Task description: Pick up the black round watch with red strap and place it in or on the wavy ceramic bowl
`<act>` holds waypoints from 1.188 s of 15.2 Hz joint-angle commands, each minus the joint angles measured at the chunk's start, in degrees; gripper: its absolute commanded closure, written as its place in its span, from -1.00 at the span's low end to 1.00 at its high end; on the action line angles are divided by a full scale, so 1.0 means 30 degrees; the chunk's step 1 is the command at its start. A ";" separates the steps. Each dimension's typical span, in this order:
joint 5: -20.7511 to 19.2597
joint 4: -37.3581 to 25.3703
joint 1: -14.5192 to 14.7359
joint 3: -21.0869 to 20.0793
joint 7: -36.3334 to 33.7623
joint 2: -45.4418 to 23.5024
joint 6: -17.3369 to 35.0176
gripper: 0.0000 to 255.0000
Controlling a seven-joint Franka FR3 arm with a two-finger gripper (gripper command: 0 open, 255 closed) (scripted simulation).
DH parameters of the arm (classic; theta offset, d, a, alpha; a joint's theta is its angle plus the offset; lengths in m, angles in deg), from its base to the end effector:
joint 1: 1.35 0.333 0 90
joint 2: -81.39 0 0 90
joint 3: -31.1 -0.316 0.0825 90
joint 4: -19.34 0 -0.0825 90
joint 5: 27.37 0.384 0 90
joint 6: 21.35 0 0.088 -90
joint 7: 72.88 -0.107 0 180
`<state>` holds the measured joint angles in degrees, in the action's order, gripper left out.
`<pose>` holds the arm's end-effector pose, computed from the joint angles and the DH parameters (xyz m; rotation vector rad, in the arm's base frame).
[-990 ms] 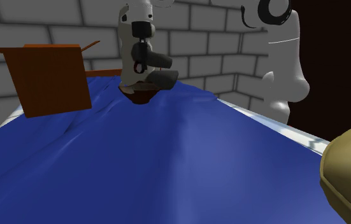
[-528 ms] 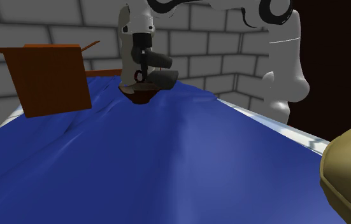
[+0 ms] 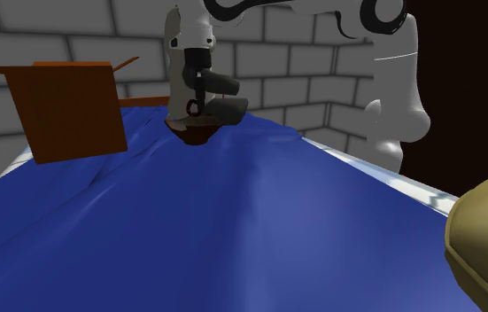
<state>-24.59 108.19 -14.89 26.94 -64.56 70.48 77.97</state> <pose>0.6122 -0.1003 0.5367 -3.0793 0.0428 -0.0036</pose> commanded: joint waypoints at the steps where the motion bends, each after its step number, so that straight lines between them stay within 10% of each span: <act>1: 0.0000 0.0000 0.0000 0.0000 0.0000 0.0000 0.0000 -1.00; 18: -0.0035 -0.2994 -0.0043 0.0030 -0.0048 -0.0403 -0.2591 -1.00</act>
